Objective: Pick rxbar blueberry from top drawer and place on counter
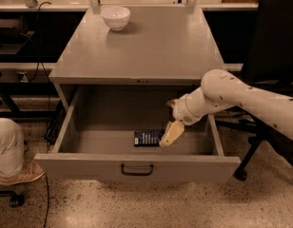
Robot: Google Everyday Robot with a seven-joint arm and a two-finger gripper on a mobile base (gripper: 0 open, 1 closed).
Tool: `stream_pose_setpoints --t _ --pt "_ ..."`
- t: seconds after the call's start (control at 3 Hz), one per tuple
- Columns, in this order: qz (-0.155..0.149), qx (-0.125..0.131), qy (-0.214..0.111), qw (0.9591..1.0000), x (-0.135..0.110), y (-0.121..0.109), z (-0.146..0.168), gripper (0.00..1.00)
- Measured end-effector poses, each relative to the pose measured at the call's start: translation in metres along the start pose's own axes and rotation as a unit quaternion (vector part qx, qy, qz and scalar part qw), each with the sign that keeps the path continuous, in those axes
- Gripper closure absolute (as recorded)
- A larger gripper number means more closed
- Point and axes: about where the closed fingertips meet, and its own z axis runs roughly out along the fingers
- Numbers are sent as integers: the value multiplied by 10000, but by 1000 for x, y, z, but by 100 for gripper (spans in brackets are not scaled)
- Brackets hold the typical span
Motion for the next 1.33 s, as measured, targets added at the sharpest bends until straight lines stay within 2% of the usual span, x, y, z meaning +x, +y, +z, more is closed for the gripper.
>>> stream_pose_setpoints --t 0.67,1.0,1.33 --pt "-268 -494 -181 9983 -27 13 45 0" --pt "-425 -547 -67 9976 -39 20 65 0" --pt "-432 -534 92 9976 -38 25 75 0"
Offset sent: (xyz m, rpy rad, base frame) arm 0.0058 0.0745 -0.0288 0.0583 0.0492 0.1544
